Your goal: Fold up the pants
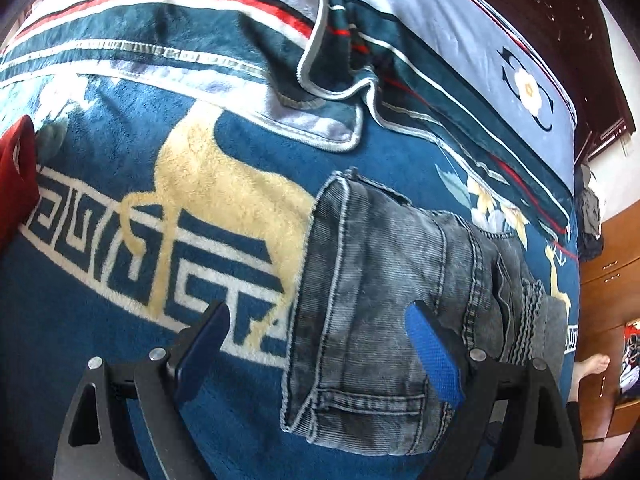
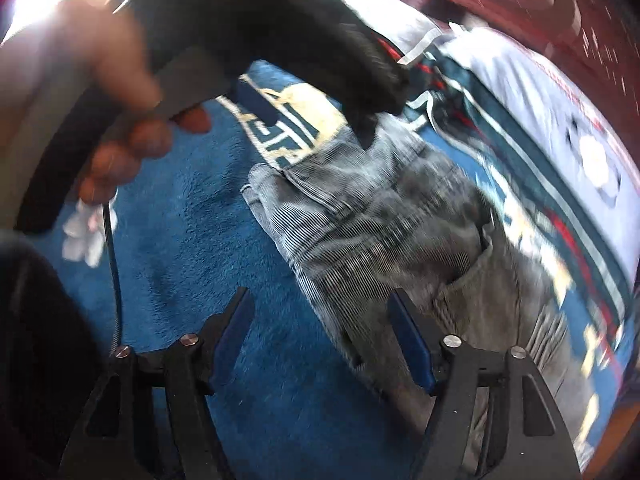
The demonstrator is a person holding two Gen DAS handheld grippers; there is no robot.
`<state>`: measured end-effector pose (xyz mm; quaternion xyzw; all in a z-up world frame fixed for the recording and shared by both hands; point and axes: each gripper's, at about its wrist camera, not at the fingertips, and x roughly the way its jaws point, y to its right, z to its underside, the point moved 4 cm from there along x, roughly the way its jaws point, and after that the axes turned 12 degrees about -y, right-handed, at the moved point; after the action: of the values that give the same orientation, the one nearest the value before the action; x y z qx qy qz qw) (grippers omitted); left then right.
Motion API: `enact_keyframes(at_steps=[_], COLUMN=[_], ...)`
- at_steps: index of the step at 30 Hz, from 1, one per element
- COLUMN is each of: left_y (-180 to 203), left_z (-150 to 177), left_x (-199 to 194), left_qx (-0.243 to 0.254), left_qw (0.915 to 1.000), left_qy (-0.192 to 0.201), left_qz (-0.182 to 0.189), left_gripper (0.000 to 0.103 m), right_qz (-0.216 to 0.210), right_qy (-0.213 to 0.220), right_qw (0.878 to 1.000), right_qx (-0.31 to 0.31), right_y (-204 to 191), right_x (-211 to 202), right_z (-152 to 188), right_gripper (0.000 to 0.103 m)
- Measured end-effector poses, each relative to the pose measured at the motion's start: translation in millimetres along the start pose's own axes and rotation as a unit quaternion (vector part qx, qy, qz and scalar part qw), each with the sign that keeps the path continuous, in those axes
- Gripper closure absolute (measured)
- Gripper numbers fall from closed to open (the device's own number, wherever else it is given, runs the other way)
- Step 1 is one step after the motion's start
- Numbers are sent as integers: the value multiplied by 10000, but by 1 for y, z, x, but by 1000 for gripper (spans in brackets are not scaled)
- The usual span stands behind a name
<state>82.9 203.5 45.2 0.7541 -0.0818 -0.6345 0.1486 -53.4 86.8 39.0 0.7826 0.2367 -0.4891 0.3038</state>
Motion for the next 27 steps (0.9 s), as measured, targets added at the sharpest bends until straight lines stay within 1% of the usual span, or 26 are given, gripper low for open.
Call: enact_keyframes(at_steps=[3,5,6,7,8,9,10,12,14,15,17,20,24,27], left_y=[-4,-5,-6,-7,-7,-7,-7,-7,-9,-10,-12,-13,-11,-8], left_z=[-2,-4,-5,-6,-7,-8,-9,-10,-12,-13,-16,-17,-20,-21], left_x=[6,10,11,13,14,15,15,15,15,16,16,18,20,21], left_qx=[1,11,8,1,-7,-15,-20,-22,-35,-54,-118,-265,-409,-542], left_qw=[10000,9999,9999,9998,9997,9996,9995,9993,9992,9991,9989,9979,9962,9933], left_qy=[-88,-129,-146,-169,-192,-216,-229,-250,-263,-271,-272,-290,-313,-335], left_qz=[46,50,64,104,156,205,231,259,295,312,353,520,708,965], left_gripper=[12,12,12,12,12,12,12,12,12,12,12,12,12,12], right_qz=[391,572,685,767,857,972,1055,1121,1097,971,683,338,91,0], right_qy=[56,89,107,116,119,102,77,72,137,212,289,410,513,553], right_qw=[9982,9964,9951,9942,9932,9920,9911,9906,9916,9938,9972,9980,9963,9959], right_qx=[-453,-623,-708,-748,-777,-799,-803,-776,-679,-493,-122,348,684,717], right_y=[-13,-18,-21,-22,-21,-21,-19,-17,-13,-8,4,18,33,37], right_x=[9,14,18,20,23,28,31,34,29,22,13,-1,-9,-8], right_z=[-4,-7,-10,-12,-14,-17,-19,-25,-27,-25,-25,-23,-23,-24], right_gripper=[34,34,37,41,50,61,63,73,78,81,82,83,83,83])
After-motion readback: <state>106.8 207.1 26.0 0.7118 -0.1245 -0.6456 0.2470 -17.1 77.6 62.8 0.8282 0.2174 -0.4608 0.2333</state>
